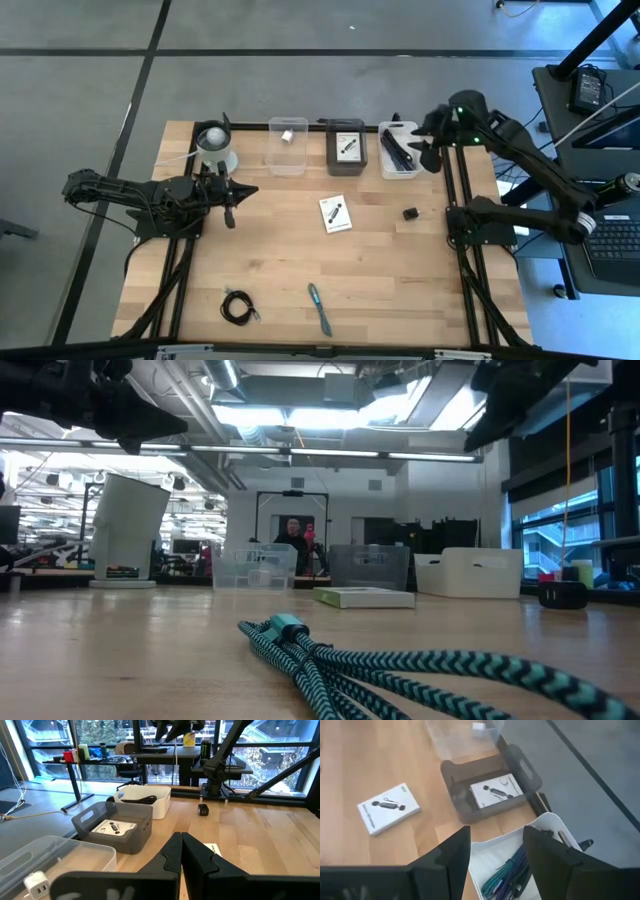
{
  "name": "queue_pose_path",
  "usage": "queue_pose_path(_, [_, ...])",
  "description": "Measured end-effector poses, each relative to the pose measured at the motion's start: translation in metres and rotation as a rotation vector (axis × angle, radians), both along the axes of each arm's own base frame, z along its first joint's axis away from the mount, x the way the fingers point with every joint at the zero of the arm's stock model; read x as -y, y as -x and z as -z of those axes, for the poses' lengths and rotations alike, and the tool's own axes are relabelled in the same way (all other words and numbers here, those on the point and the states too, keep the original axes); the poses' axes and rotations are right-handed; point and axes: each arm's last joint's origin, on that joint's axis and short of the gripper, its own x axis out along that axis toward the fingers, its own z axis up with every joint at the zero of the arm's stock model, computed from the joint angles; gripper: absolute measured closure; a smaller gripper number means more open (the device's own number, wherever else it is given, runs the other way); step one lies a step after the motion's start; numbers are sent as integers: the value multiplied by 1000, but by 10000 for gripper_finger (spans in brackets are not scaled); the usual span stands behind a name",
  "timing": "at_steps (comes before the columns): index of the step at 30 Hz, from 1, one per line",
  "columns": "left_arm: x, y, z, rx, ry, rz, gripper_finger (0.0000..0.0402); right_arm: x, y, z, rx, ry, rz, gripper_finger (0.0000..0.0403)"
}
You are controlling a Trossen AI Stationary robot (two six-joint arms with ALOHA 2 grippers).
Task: Pick and place items into bin
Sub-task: Put the black charger adapter into the transparent bin
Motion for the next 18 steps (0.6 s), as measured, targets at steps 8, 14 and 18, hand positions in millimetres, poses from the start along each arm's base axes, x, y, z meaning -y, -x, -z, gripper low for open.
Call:
queue_pose_path(8, [0, 0, 0, 0, 1, 9, 398, -25, -5, 15, -256, 11, -158, 218])
queue_pose_path(14, [0, 0, 0, 0, 1, 9, 399, -39, -14, 28, -470, 6, -206, 218])
queue_pose_path(18, [0, 0, 0, 0, 1, 9, 398, -42, -23, 34, -528, -3, -238, 218])
